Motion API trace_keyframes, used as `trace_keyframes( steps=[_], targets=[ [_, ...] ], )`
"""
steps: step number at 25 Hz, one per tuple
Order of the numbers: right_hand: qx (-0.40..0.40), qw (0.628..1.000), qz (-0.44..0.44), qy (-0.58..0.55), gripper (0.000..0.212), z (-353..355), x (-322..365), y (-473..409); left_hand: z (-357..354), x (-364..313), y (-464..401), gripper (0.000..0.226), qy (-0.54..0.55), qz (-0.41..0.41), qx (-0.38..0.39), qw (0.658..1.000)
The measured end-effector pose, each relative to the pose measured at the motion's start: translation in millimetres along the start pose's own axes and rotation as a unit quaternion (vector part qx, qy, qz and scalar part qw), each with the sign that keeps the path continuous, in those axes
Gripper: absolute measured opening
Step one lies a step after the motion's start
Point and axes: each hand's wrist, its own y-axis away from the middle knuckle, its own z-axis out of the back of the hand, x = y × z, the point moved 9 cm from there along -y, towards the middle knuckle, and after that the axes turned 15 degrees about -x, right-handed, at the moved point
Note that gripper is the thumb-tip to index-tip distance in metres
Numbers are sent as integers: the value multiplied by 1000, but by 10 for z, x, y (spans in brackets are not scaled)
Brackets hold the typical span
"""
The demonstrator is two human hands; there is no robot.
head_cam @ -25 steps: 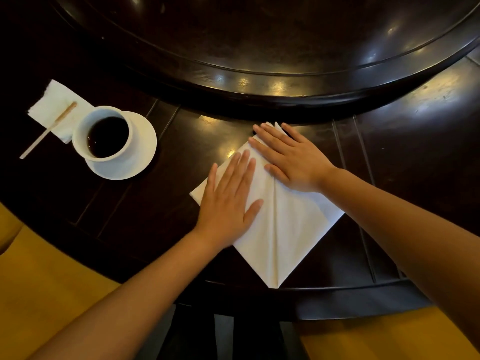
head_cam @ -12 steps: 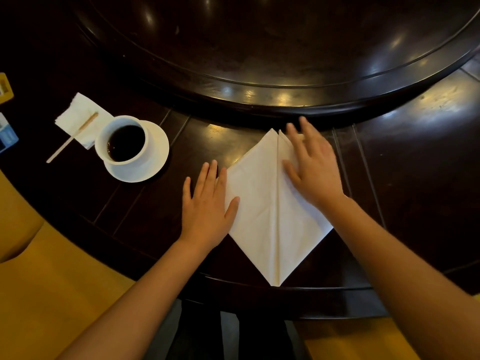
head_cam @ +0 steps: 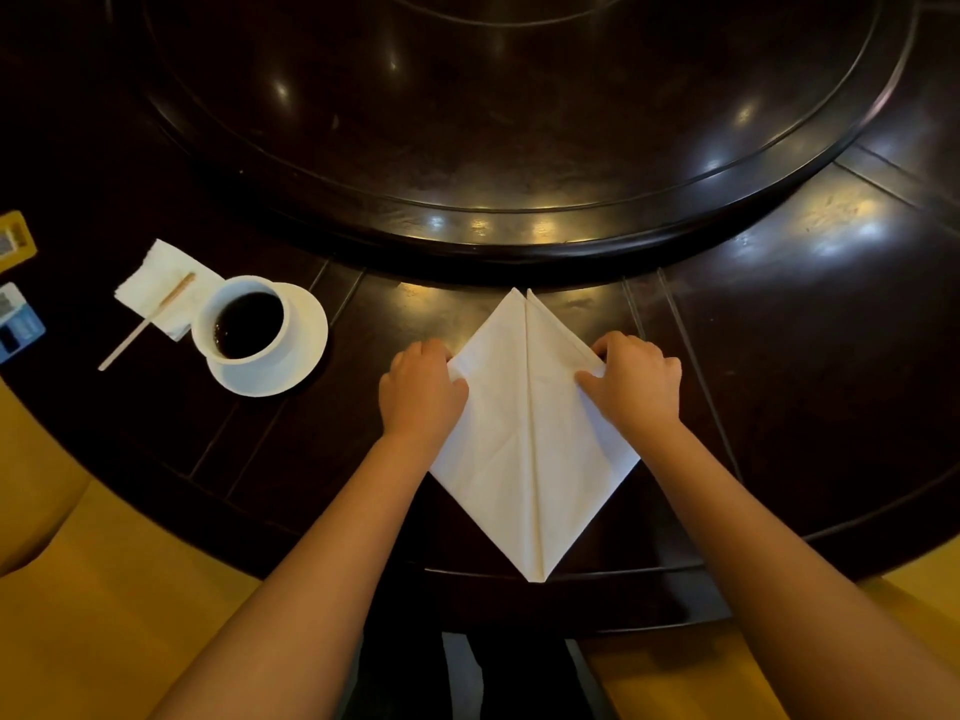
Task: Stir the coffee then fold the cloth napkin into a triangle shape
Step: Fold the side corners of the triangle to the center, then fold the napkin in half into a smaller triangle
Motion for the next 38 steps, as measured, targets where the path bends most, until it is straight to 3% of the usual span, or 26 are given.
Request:
trace_keyframes(
  steps=[5, 8, 14, 16, 18, 21, 23, 25, 27, 29, 30, 34, 38],
  targets=[
    [58, 998, -33, -14, 20, -58, -40, 27, -56, 74, 16, 2, 54, 41, 64, 996],
    [95, 994, -45, -39, 13, -121, -57, 52, -80, 85, 44, 4, 101, 49, 109, 988],
    [156, 953, -100, -241, 15, 27, 29, 23, 86, 66, -17, 7, 140, 43, 123, 982],
    [113, 953, -65, -272, 12, 358, 157, -101, 359, -26, -162, 7, 161, 32, 69, 984],
    [7, 956, -16, -292, 6, 854, 253, -268, 799, -197, -320, 5, 222, 1, -25, 975],
    [-157, 924, 66, -341, 7, 1670, 336, -279, 1507, -488, -329, 3, 292, -99, -154, 939],
    [-198, 911, 145, -332, 8, 1927, 376, -84, 1706, -590, -152, 5, 275, -179, -188, 926],
    [-172, 923, 217, -268, 17, 1772, 316, 195, 1556, -531, 120, 15, 242, -249, -166, 923],
    [-52, 954, 262, -133, 45, 1230, 154, 546, 1143, -318, 442, 38, 181, -283, -71, 939],
    [75, 967, 240, -44, 68, 688, -103, 872, 743, -32, 706, 66, 108, -279, 11, 954],
    [80, 973, 213, -45, 67, 544, -182, 946, 646, 65, 754, 70, 87, -262, 0, 961],
    [-40, 988, 129, -70, 56, 286, 76, 809, 392, -112, 662, 62, 36, -159, -91, 982],
    [-33, 988, 143, -52, 54, -247, 489, 618, -255, -525, 566, 63, -93, -214, -59, 971]
  ],
)
